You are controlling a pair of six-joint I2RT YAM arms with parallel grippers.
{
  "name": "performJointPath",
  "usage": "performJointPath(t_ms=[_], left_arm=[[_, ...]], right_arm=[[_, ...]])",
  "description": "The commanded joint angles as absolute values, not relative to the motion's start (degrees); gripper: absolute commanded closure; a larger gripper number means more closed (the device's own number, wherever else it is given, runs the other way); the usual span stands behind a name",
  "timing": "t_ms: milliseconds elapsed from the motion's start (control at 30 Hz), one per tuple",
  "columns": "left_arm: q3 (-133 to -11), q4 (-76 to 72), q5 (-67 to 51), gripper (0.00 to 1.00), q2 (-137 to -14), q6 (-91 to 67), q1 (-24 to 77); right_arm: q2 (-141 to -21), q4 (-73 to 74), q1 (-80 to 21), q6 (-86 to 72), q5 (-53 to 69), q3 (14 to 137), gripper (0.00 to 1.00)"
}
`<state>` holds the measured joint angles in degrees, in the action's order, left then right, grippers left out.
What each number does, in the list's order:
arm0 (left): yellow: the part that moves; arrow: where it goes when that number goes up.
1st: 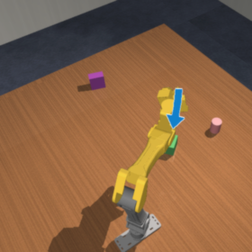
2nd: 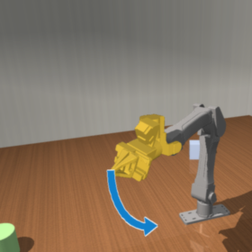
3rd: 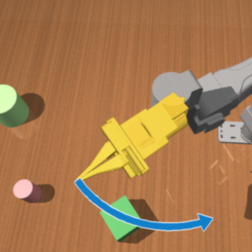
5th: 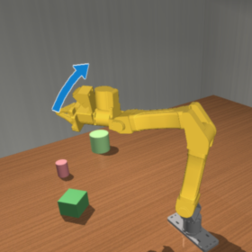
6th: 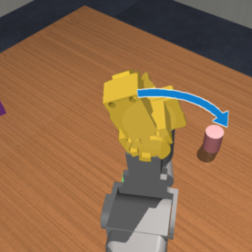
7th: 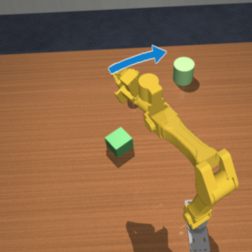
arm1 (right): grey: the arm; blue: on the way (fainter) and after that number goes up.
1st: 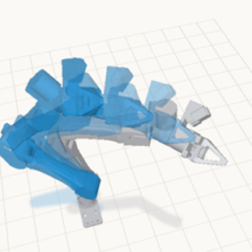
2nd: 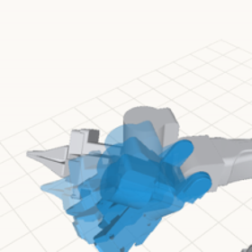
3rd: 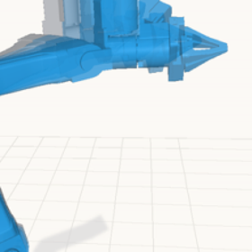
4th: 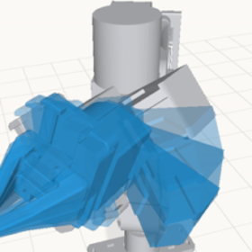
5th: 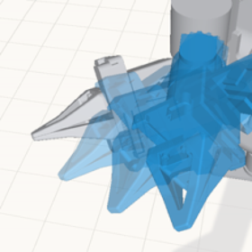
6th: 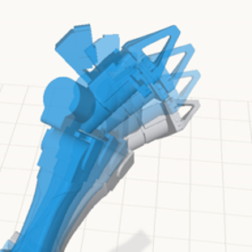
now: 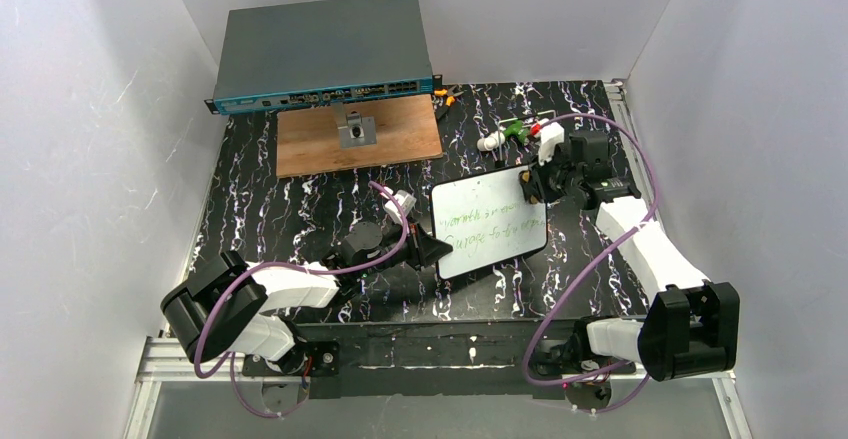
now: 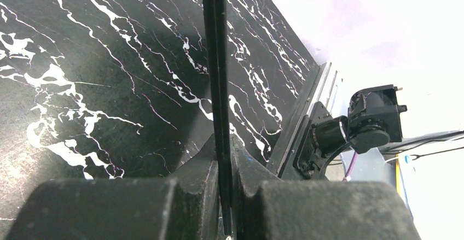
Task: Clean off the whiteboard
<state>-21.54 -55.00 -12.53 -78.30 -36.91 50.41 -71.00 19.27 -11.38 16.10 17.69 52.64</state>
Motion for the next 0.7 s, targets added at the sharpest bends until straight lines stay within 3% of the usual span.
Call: performJointPath(t_ms=[0,233,367,433,533,667], left_arm=[[-22.98,-56.01,-16.00,1.00,-76.90,-34.01,51.16],[-22.93,-56.25,-16.00,1.00,-77.07,-34.17,51.10],[-22.94,-56.11,-15.91,1.00,-76.95,-34.15,51.14],[-22.96,-56.05,-15.95,1.00,-76.86,-34.13,51.10],[-22.83,-55.89,-15.91,1.00,-76.72,-34.22,51.12],[-22.66,-56.27,-15.74,1.00,-76.59,-34.18,51.15]], right_arm=[[-71.92,13.82,-10.64,14.62,7.20,52.20,0.99],[-73.77,29.79,-10.85,27.67,33.70,55.76,0.99],[-73.26,32.48,-11.03,30.27,40.65,56.48,0.99],[-72.49,28.32,-11.05,25.84,35.71,55.55,0.99],[-72.17,19.88,-10.64,17.72,18.55,54.04,0.99],[-72.89,15.76,-9.64,15.17,9.69,53.08,0.99]])
